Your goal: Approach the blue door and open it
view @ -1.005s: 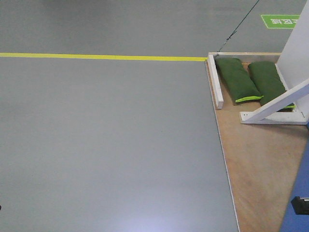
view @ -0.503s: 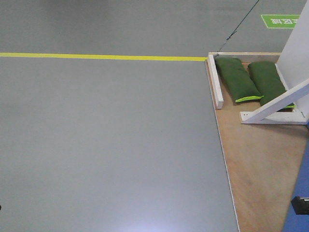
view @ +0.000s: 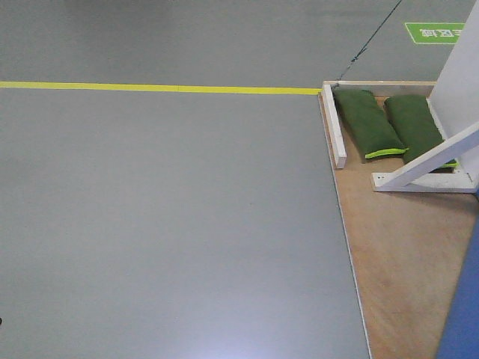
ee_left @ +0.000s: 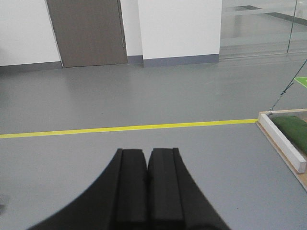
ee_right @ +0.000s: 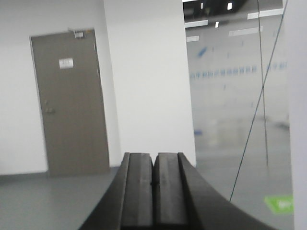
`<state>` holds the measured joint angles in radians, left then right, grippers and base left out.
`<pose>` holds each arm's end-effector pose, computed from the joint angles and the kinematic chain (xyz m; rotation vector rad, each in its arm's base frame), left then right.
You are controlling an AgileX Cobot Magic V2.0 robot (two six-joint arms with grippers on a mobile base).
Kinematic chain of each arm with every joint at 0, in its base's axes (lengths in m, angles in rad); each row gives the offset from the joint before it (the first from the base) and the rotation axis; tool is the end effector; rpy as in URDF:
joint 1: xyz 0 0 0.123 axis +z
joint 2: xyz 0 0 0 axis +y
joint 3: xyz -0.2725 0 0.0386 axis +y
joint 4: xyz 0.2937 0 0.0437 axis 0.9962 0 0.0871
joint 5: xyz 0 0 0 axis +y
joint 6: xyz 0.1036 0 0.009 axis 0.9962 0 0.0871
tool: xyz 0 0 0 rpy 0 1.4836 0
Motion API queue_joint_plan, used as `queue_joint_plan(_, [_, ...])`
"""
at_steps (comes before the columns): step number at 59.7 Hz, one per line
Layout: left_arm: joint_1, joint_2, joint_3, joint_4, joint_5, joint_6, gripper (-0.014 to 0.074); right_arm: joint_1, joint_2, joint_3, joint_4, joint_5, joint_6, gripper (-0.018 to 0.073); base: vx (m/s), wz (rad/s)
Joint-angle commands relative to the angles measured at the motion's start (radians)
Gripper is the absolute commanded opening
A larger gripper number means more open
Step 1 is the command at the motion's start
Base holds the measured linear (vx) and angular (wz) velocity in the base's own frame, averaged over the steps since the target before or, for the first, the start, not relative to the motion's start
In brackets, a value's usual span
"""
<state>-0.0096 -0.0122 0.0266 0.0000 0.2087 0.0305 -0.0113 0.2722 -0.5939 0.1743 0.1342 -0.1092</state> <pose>0.1244 -0.0012 0.1836 0.0342 1.7064 0.0156 0.1128 0.0011 0.3961 0.0286 1.2941 0.0598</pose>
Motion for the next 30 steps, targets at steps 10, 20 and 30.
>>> queue_joint_plan(10, [-0.007, -0.014, 0.006, 0.000, -0.084, -0.003, 0.0070, -0.004, 0.335, -0.506, -0.182, -0.163, -0.004, -0.0008, 0.00, 0.00])
queue_joint_plan(20, [-0.007, -0.014, 0.006, 0.000, -0.084, -0.003, 0.0070, -0.004, 0.486, -0.801, -0.332, -0.183, -0.004, -0.0008, 0.00, 0.00])
queue_joint_plan(30, [-0.007, -0.014, 0.006, 0.000, -0.084, -0.003, 0.0070, -0.004, 0.575, -1.024, -0.447, -0.186, -0.004, -0.0008, 0.00, 0.00])
